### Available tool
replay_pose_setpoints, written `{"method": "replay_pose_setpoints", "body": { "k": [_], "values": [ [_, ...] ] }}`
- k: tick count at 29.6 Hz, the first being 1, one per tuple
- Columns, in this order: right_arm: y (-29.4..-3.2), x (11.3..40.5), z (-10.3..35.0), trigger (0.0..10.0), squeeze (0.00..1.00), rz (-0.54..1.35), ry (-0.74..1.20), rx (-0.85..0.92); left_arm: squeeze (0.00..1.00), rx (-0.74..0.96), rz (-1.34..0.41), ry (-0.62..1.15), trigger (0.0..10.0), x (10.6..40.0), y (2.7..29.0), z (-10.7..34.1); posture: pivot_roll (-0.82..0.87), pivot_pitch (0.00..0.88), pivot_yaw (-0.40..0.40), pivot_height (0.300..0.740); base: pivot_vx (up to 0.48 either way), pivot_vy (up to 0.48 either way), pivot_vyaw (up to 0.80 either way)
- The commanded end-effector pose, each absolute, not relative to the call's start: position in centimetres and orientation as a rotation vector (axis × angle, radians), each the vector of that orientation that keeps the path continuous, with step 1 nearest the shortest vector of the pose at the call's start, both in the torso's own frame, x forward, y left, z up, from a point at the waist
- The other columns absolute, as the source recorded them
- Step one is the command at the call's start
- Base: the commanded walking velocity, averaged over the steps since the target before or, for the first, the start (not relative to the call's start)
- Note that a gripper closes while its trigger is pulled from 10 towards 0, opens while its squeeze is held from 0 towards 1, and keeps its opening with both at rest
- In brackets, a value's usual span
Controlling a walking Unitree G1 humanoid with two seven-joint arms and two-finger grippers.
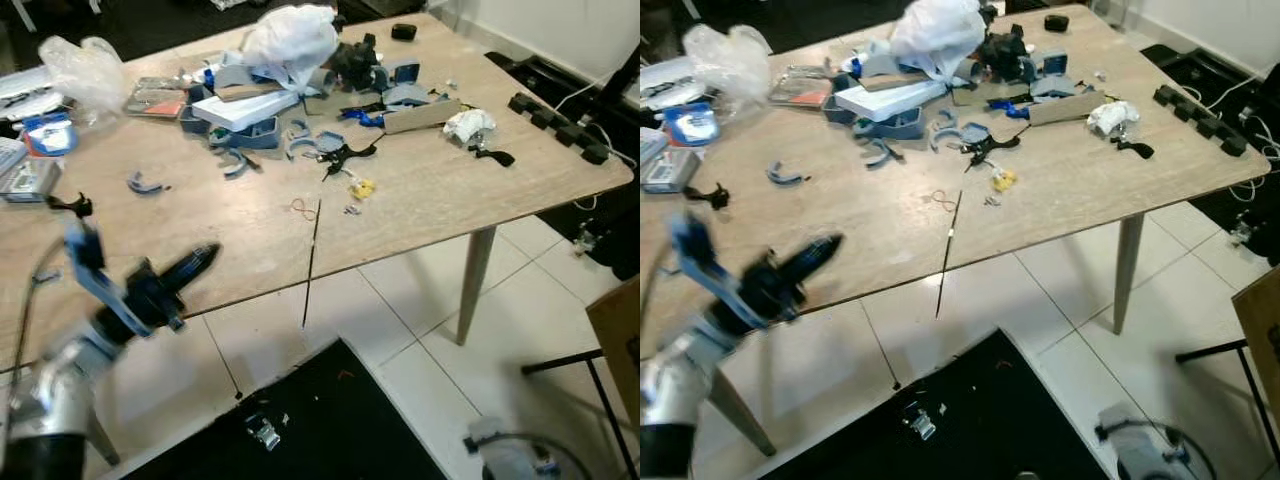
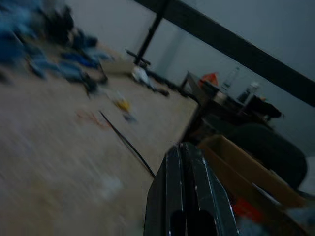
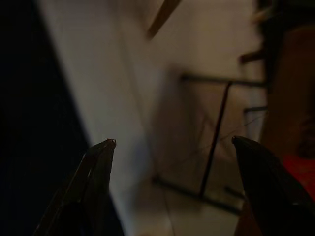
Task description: Picking trash to rubbish bin
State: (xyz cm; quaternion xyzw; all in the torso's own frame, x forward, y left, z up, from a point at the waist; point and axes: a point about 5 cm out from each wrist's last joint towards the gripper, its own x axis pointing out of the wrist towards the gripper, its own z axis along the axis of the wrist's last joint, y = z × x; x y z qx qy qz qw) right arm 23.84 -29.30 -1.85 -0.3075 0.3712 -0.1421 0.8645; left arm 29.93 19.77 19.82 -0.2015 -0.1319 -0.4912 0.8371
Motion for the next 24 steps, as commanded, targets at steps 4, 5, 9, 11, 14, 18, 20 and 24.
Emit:
{"method": "replay_pose_setpoints", "body": {
  "k": [4, 5, 9, 11, 14, 18, 20, 24],
  "values": [
    [-25.3, 27.0, -0.8, 10.0, 0.00, -0.184, 0.589, -0.218, 0.00, -0.470, -0.895, -0.255, 10.0, 29.9, 18.8, 18.7, -0.10, 0.201, 0.051, 0.740, 0.000, 0.000, 0.00],
    [-24.2, 27.6, -0.6, 10.0, 0.00, -0.143, 0.560, -0.102, 0.00, -0.485, -0.863, -0.250, 10.0, 30.1, 18.6, 18.4, -0.10, 0.198, 0.051, 0.740, 0.000, 0.000, 0.00],
    [-20.3, 28.7, -0.6, 10.0, 0.00, 0.042, 0.550, 0.052, 0.00, -0.515, -0.767, -0.231, 10.0, 30.4, 17.5, 17.4, -0.10, 0.177, 0.048, 0.740, 0.000, 0.000, 0.00],
    [-19.8, 28.5, -0.9, 10.0, 0.00, 0.061, 0.570, 0.026, 0.00, -0.525, -0.756, -0.235, 10.0, 30.5, 17.3, 17.3, -0.09, 0.168, 0.047, 0.740, 0.000, 0.000, 0.00],
    [-19.2, 27.8, -1.7, 10.0, 0.00, 0.081, 0.616, -0.020, 0.00, -0.529, -0.747, -0.257, 10.0, 30.6, 16.9, 17.4, -0.09, 0.156, 0.044, 0.740, 0.000, 0.000, 0.00],
    [-18.9, 26.4, -3.1, 10.0, 0.00, 0.110, 0.689, -0.080, 0.00, -0.528, -0.726, -0.279, 10.0, 30.7, 16.7, 17.7, -0.08, 0.145, 0.041, 0.740, 0.000, 0.000, 0.00],
    [-19.0, 24.8, -4.4, 10.0, 0.00, 0.144, 0.767, -0.150, 0.00, -0.521, -0.699, -0.293, 10.0, 30.9, 16.9, 17.9, -0.08, 0.138, 0.039, 0.740, 0.000, 0.000, 0.00],
    [-19.5, 22.9, -5.7, 10.0, 0.00, 0.162, 0.852, -0.209, 0.00, -0.513, -0.671, -0.307, 10.0, 31.2, 17.1, 18.1, -0.07, 0.129, 0.034, 0.740, 0.000, 0.000, 0.00]
  ]
}}
